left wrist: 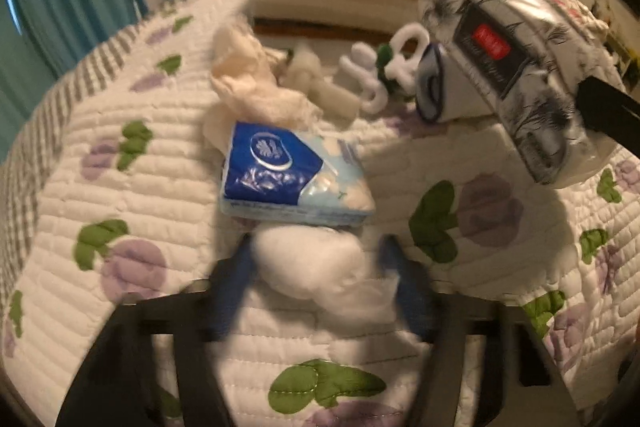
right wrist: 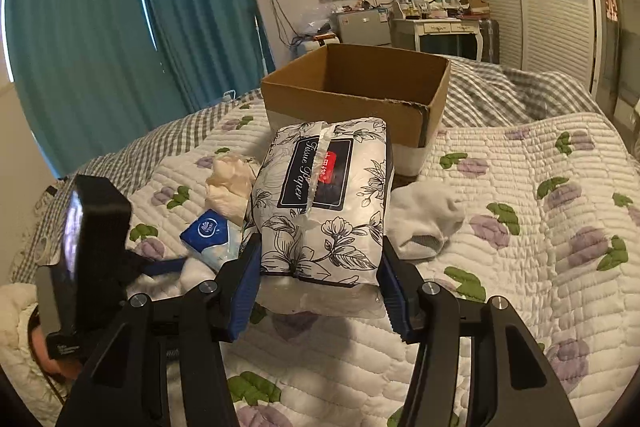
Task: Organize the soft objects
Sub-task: 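Grasp the floral tissue pack with the right gripper while the left grasps a white cloth, then carry the floral tissue pack into the box and open the right gripper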
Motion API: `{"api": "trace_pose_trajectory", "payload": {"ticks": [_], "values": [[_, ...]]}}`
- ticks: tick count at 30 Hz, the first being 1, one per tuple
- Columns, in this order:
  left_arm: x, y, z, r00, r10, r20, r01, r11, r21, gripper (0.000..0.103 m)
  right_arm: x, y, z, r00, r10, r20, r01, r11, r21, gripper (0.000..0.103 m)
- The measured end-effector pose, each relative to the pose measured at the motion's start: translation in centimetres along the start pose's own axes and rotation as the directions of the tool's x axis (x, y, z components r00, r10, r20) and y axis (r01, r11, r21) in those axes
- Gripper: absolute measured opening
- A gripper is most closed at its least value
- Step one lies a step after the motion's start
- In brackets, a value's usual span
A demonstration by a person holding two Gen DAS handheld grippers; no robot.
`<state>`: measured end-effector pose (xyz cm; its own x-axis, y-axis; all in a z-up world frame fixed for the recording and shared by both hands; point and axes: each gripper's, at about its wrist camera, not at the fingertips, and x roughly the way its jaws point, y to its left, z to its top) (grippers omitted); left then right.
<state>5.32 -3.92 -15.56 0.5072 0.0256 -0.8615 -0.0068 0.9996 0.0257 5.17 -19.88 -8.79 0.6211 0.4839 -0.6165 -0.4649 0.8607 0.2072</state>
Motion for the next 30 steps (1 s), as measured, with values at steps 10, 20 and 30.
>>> {"api": "trace_pose_trajectory", "payload": {"ticks": [10, 20, 30], "values": [[-2.9, -0.6, -1.3, 0.999, -0.048, 0.025, 0.049, 0.999, -0.024, 0.044, -1.9, -0.2, -1.1, 0.999, 0.013, 0.029, -0.013, 1.000, -0.002, 0.054], [-10.0, -1.6, 0.0, 0.981, -0.037, 0.190, 0.043, 0.999, -0.028, 0.044, -5.6, -0.3, 1.3, 0.991, 0.062, 0.116, -0.062, 0.998, -0.004, 0.054], [-12.9, -2.1, 11.4, 0.930, -0.018, 0.368, 0.022, 1.000, -0.009, 0.044, -6.6, -2.3, 10.2, 0.966, 0.039, 0.256, -0.019, 0.997, -0.078, 0.054]]}}
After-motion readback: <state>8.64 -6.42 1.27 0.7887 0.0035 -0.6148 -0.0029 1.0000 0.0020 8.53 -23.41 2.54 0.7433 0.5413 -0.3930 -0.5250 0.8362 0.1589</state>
